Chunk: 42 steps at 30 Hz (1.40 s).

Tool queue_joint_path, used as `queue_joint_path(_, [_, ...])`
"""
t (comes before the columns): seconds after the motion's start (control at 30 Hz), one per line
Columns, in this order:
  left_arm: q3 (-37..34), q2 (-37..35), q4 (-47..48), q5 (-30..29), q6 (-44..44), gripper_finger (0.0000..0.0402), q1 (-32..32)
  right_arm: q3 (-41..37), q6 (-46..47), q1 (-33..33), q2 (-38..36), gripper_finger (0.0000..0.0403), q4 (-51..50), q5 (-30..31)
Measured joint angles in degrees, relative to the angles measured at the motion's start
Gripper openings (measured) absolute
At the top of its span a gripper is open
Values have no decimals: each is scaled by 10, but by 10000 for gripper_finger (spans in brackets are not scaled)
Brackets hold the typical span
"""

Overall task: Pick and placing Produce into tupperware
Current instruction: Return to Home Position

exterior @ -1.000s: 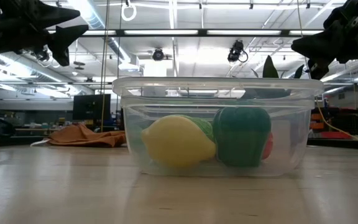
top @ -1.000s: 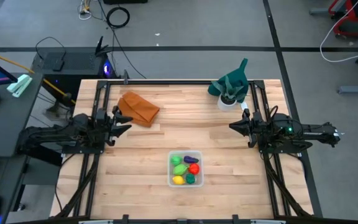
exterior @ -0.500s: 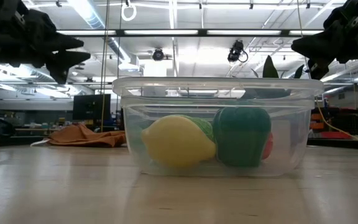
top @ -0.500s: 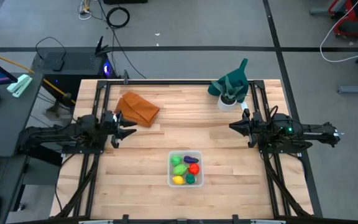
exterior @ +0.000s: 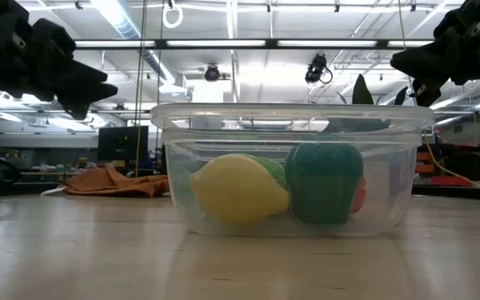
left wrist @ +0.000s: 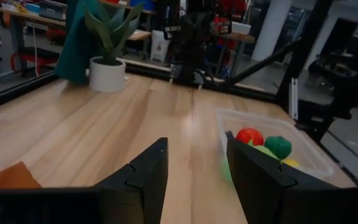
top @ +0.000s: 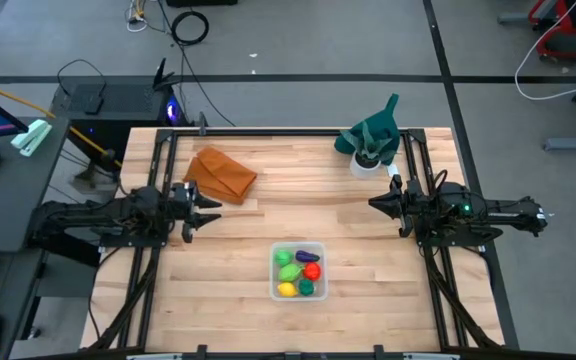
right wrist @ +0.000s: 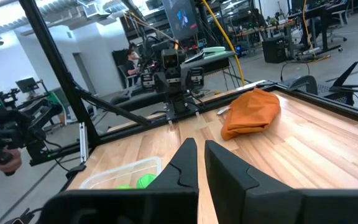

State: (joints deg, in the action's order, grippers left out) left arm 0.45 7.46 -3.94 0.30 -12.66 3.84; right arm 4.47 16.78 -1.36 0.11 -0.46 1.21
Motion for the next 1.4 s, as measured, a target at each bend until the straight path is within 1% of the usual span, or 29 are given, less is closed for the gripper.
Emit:
queue_joint_path(0.7, [0,0,10,-7,-2,172,1,0,-3,0,0,0,0,0])
queue_joint_path(0.87, [0,0,10,-7,-5,172,1,0,-95,0,0,0,-31,0])
queue_joint_path(1.03, [0,0,10,-6,-6,172,1,0,-159,0,0,0,-68,0])
queue_joint_path(1.17, [0,0,10,-7,-6,172,1,0,-208,0,0,0,-78,0])
queue_joint_path(1.27, [0,0,10,-6,-6,172,1,0,-227,0,0,0,-84,0])
queue_joint_path(1.4, [0,0,10,-7,-6,172,1,0,-223,0,0,0,-86,0])
